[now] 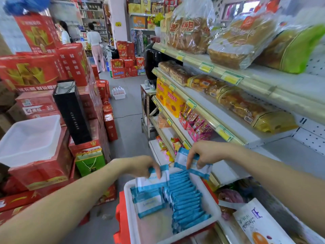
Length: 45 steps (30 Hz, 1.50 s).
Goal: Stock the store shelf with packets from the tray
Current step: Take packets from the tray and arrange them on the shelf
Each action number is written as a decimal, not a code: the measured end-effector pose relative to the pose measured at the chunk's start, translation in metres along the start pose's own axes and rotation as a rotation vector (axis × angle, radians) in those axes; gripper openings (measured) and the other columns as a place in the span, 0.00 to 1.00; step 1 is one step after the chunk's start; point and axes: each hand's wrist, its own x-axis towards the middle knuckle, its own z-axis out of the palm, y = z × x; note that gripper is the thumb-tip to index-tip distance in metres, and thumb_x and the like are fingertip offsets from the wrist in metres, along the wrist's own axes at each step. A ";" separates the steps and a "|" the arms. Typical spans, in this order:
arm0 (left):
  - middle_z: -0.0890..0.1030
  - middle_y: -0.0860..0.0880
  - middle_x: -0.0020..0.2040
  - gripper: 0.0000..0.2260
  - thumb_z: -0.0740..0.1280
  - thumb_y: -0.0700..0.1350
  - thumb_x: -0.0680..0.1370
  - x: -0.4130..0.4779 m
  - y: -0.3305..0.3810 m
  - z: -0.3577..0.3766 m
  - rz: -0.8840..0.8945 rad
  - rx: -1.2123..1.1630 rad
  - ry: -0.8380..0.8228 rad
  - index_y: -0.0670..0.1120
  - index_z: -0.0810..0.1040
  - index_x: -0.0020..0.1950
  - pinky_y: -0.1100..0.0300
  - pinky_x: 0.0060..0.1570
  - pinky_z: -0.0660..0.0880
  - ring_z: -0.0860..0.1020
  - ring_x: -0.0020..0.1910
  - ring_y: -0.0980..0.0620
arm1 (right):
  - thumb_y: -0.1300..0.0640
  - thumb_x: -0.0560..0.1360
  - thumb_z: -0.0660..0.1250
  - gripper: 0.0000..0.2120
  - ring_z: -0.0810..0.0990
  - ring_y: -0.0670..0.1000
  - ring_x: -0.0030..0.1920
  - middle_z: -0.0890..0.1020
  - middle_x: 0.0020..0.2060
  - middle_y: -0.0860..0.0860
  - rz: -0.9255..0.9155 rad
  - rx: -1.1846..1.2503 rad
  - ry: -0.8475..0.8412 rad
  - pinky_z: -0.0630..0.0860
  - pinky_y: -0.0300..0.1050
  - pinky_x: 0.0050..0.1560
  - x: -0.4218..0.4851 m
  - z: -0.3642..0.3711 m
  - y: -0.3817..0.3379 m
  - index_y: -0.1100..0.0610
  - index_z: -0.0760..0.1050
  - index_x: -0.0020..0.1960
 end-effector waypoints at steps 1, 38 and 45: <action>0.82 0.52 0.59 0.23 0.66 0.34 0.76 -0.001 0.003 -0.021 0.012 0.007 0.012 0.61 0.83 0.58 0.57 0.50 0.75 0.79 0.52 0.49 | 0.59 0.74 0.75 0.17 0.76 0.38 0.36 0.79 0.38 0.29 0.009 -0.017 0.000 0.68 0.39 0.34 -0.003 -0.011 -0.001 0.38 0.85 0.53; 0.86 0.58 0.56 0.20 0.70 0.31 0.77 0.068 0.664 -0.207 0.923 0.249 0.041 0.57 0.88 0.53 0.59 0.57 0.80 0.84 0.56 0.55 | 0.68 0.74 0.72 0.19 0.76 0.41 0.58 0.79 0.57 0.33 0.828 0.185 0.426 0.72 0.39 0.57 -0.641 -0.069 0.085 0.43 0.88 0.49; 0.87 0.58 0.56 0.20 0.68 0.29 0.77 0.077 0.677 -0.194 0.872 0.204 0.036 0.55 0.88 0.52 0.60 0.54 0.79 0.85 0.55 0.56 | 0.67 0.76 0.71 0.18 0.77 0.42 0.57 0.78 0.59 0.39 0.732 0.272 0.435 0.73 0.36 0.53 -0.629 -0.056 0.093 0.44 0.87 0.53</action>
